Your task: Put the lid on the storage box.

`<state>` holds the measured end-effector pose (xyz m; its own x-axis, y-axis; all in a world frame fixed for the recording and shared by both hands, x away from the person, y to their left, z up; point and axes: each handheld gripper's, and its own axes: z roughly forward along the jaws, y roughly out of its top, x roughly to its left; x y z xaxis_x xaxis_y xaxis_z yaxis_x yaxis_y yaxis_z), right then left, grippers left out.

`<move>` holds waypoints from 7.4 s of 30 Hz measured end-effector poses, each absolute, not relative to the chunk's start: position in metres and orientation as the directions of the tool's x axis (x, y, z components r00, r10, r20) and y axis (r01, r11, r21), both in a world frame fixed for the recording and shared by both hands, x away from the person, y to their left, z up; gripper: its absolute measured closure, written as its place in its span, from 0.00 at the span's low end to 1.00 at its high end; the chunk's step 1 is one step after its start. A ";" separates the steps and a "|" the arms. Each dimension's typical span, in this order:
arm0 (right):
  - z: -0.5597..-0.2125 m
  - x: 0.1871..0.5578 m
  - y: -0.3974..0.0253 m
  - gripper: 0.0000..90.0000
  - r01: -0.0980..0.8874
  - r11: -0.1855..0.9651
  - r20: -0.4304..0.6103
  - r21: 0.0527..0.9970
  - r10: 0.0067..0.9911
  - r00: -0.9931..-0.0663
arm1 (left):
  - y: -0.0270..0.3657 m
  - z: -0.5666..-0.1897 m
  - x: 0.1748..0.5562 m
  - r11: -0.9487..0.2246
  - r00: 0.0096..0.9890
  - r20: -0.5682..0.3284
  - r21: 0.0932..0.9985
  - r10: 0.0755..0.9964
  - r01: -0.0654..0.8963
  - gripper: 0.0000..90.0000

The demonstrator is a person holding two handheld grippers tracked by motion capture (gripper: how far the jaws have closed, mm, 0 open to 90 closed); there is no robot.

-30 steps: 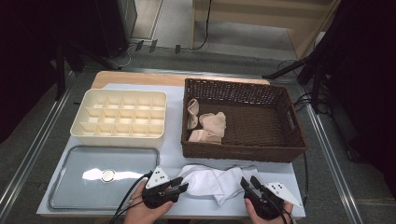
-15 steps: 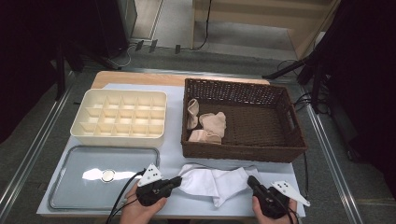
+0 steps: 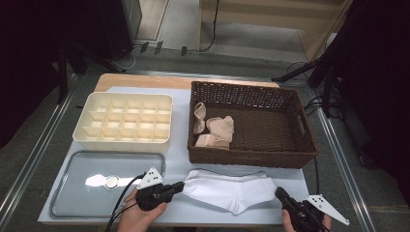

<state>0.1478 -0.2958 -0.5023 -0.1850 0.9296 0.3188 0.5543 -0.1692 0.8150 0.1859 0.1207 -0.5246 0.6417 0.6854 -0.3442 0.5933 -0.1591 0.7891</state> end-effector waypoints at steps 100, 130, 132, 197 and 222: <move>-0.518 0.183 -0.284 0.98 0.613 -0.113 0.257 0.782 0.954 -0.152 | 0.102 -0.520 0.201 -0.199 0.627 -0.226 0.822 0.746 0.533 1.00; -0.539 0.168 -0.288 0.93 0.566 -0.171 0.317 0.806 0.933 -0.168 | 0.094 -0.533 0.196 -0.191 0.616 -0.270 0.793 0.740 0.578 0.97; -0.537 0.167 -0.291 0.94 0.572 -0.174 0.321 0.802 0.932 -0.167 | 0.093 -0.532 0.193 -0.184 0.622 -0.279 0.798 0.732 0.574 0.97; -0.533 0.159 -0.305 0.93 0.516 -0.198 0.305 0.833 0.943 -0.131 | 0.086 -0.521 0.193 -0.171 0.606 -0.203 0.848 0.769 0.501 1.00; -0.536 0.160 -0.300 0.91 0.580 -0.238 0.366 0.779 0.924 -0.113 | 0.024 -0.515 0.180 -0.191 0.686 -0.251 0.846 0.683 0.499 0.96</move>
